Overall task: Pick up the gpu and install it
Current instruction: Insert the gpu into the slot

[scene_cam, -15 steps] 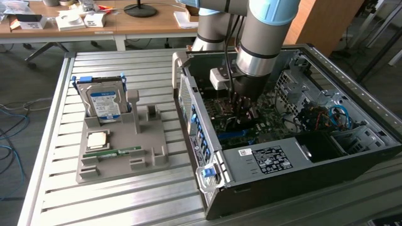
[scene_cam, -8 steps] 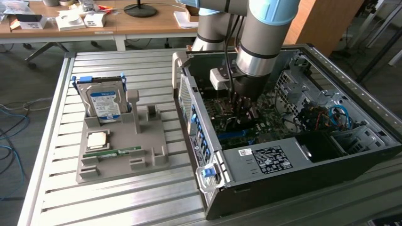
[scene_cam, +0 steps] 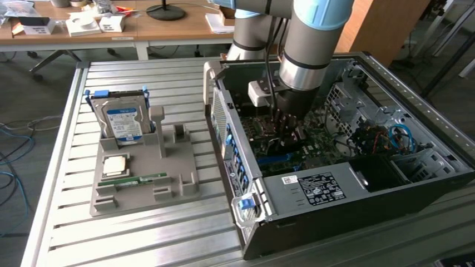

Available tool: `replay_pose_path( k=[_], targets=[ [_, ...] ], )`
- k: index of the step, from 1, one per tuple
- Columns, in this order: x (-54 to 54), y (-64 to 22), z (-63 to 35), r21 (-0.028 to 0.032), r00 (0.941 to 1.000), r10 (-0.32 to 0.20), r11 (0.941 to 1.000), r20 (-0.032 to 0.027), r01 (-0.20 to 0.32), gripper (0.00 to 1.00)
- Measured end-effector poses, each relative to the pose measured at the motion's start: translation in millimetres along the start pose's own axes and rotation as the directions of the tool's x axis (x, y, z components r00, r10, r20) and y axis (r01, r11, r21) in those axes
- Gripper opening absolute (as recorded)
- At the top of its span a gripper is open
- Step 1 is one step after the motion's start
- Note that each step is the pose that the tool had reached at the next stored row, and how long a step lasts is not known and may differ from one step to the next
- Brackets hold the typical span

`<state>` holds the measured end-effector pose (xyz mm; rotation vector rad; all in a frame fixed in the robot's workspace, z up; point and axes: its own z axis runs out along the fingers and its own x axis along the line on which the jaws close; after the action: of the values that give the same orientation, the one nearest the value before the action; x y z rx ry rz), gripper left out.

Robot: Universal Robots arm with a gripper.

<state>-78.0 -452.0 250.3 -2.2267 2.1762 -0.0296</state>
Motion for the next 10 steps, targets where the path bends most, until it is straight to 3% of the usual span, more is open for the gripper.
replay_pose_path(
  k=[10],
  targets=[
    [-0.1, 0.9, -0.1, 0.0013, 1.0000, 0.000, 1.0000, -0.0001, 0.000, 0.26]
  ],
)
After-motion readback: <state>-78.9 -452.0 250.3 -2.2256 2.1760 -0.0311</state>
